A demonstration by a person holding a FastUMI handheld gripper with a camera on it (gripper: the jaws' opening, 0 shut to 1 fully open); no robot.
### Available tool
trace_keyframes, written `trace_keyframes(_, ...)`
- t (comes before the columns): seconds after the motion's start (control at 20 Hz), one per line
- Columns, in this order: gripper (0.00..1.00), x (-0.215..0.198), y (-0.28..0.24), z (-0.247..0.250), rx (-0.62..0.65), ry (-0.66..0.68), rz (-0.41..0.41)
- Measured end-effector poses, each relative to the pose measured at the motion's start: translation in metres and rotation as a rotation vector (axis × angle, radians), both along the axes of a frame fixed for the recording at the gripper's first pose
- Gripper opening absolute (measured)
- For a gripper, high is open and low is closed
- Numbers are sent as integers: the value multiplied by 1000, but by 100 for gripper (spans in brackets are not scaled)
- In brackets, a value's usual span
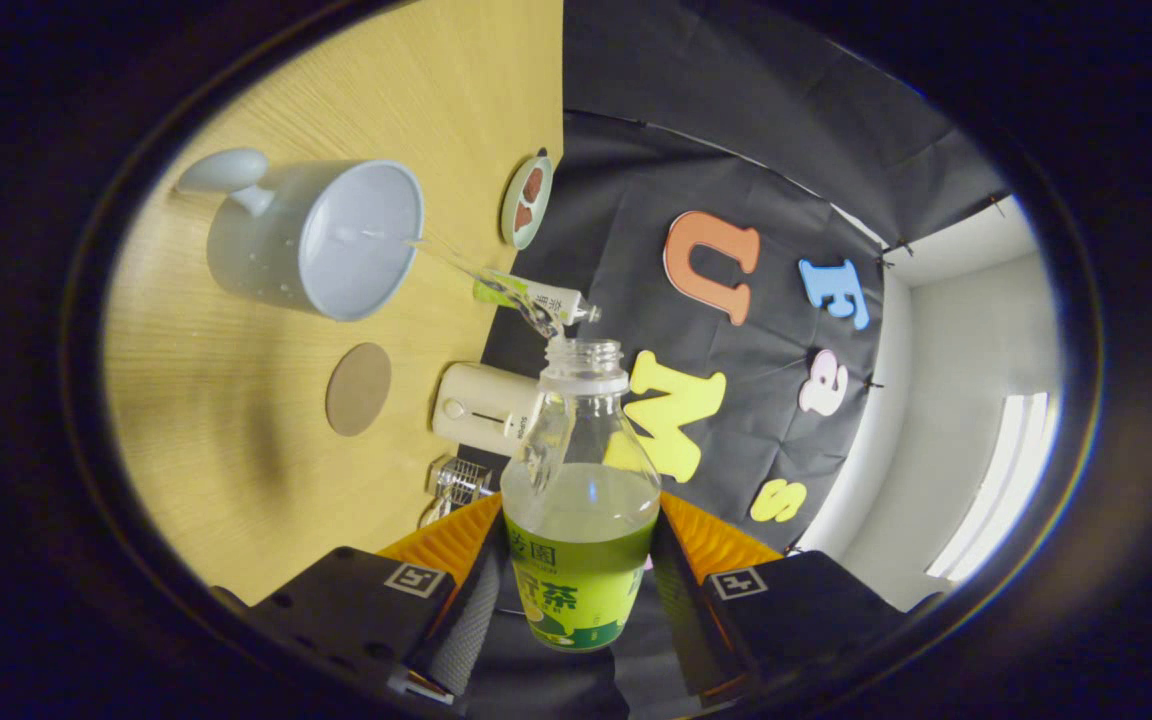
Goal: Take the bottle from table, then pour the juice into the cup, finally place the bottle on the coaster
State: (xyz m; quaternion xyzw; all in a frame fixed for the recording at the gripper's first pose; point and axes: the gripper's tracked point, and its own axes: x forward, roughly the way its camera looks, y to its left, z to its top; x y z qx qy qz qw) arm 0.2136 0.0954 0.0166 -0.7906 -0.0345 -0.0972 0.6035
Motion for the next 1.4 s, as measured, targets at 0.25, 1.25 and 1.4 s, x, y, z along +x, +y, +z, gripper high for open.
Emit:
trace_keyframes(0.25, 81, -3, 1, 8, -51, -37, 6)
trace_keyframes(1.25, 81, -7, 8, 31, -190, -150, 39)
trace_keyframes(1.4, 81, -10, 11, 34, -200, -164, 48)
